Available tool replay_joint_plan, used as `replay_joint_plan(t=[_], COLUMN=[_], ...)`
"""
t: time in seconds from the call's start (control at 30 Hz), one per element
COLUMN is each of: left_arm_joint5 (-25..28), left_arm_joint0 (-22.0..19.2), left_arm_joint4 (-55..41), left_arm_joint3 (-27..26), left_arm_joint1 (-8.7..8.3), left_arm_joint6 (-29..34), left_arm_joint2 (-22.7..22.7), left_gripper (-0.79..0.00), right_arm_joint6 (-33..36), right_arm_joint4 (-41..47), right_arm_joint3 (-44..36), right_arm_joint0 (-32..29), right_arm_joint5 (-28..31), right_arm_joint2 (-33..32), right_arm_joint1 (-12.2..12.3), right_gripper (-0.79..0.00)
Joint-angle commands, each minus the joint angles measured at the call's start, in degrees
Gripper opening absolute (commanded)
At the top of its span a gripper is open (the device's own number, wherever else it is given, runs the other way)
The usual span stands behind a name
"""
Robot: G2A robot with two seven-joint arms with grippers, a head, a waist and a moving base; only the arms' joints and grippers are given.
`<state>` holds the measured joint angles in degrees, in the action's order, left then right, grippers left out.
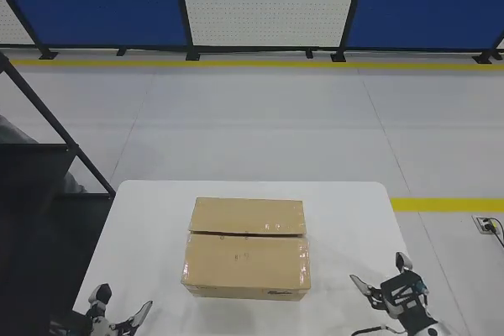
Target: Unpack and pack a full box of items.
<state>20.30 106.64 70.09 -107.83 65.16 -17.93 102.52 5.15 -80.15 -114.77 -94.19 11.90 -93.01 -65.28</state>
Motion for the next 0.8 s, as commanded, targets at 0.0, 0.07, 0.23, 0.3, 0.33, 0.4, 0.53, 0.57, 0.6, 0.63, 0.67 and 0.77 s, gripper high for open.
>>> replay_joint_plan(t=[0.0,0.07,0.23,0.3,0.33,0.4,0.53,0.57,0.6,0.63,0.67,0.77], left_arm_joint5=[0.0,0.0,0.0,0.0,0.5,3.0,7.0,7.6,8.4,8.6,9.2,11.8], left_arm_joint0=[0.0,0.0,0.0,0.0,-0.2,-1.0,-2.9,-3.4,-3.9,-4.4,-4.8,-6.1], left_arm_joint4=[0.1,0.1,0.1,0.1,-0.8,-5.4,-18.9,-21.6,-23.5,-25.5,-27.1,-35.1], left_arm_joint3=[0.0,0.0,0.0,0.0,-0.2,-0.4,-1.5,-1.9,-2.5,-3.0,-3.4,-4.2], left_arm_joint1=[0.00,0.00,0.00,0.00,0.03,-0.01,-0.29,-0.44,-0.62,-0.76,-0.91,-1.54], left_arm_joint6=[0.0,0.0,0.0,0.0,0.6,3.7,12.7,15.5,18.2,20.5,22.9,32.5], left_arm_joint2=[0.0,0.0,0.0,0.0,-0.3,-0.1,2.5,3.5,4.4,5.2,5.8,6.9], left_gripper=[0.000,0.000,0.000,0.000,0.000,0.000,0.000,0.000,0.000,0.000,0.000,0.000], right_arm_joint6=[-1.8,-1.8,-1.8,-1.9,-1.3,1.3,10.7,13.7,17.1,20.7,23.6,32.7], right_arm_joint4=[-0.5,-0.5,-0.5,1.5,3.1,7.8,22.1,27.5,32.3,36.4,40.9,55.3], right_arm_joint3=[0.1,0.1,0.1,-0.3,-0.6,-1.5,-2.6,-2.5,-2.2,-1.7,-1.2,1.3], right_arm_joint0=[0.0,0.0,0.0,-0.1,0.1,1.1,4.3,5.4,6.8,8.3,9.6,13.4], right_arm_joint5=[-0.1,-0.1,-0.1,1.5,3.5,6.0,9.7,10.1,10.9,11.2,10.9,10.8], right_arm_joint2=[0.0,0.0,0.0,0.6,0.8,0.9,0.8,0.7,0.5,0.2,0.1,0.3], right_arm_joint1=[0.0,0.0,0.0,0.0,0.0,0.0,0.0,0.0,0.1,0.2,0.3,0.6], right_gripper=[0.000,0.000,0.000,0.000,0.000,0.000,0.000,0.000,0.000,0.000,0.000,0.000])
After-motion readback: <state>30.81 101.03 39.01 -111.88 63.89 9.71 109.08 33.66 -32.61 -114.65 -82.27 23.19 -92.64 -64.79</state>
